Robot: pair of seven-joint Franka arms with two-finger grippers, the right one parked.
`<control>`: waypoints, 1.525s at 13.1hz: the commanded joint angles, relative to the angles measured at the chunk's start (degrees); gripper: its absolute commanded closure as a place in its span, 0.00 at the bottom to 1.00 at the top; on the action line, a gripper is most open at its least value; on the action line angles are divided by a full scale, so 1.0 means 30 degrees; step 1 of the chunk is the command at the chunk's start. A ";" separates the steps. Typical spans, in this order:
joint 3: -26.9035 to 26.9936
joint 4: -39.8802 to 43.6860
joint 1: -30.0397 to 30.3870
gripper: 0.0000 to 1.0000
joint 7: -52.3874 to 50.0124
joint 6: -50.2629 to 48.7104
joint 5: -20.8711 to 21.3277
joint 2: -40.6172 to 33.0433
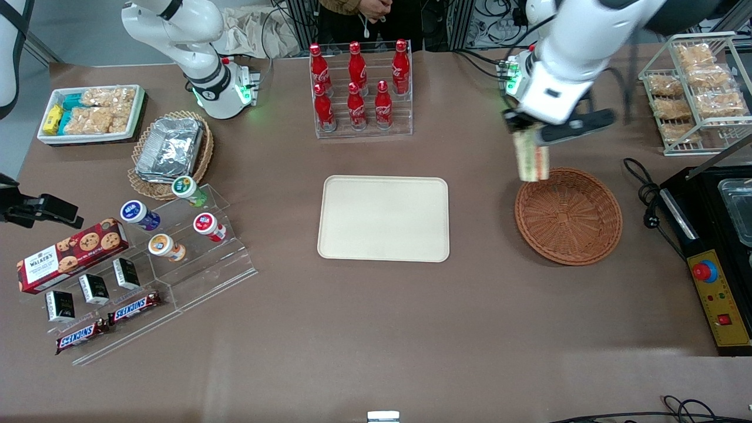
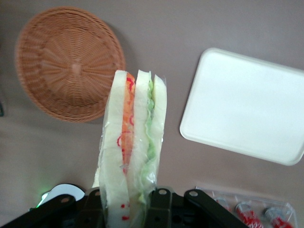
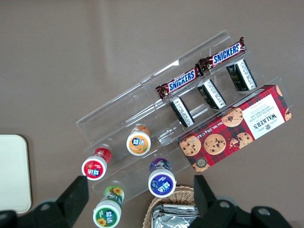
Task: Place sandwich from basket to tray
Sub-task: 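Carry the sandwich over the cream tray with the left gripper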
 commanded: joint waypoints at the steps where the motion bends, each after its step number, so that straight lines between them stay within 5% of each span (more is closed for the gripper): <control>1: -0.1450 -0.0884 0.0145 1.00 0.0852 0.2995 -0.0277 0.1711; 6: -0.3503 -0.5636 0.0116 1.00 -0.0317 1.2465 0.0219 0.3758; 12: -0.3623 -0.5991 -0.1202 1.00 -0.4239 1.5725 0.6541 0.8593; 19: -0.3565 -0.5904 -0.1202 1.00 -0.7170 1.7220 1.0499 1.1789; 20: -0.3565 -0.5875 -0.1202 0.45 -0.7930 1.7397 1.1230 1.2053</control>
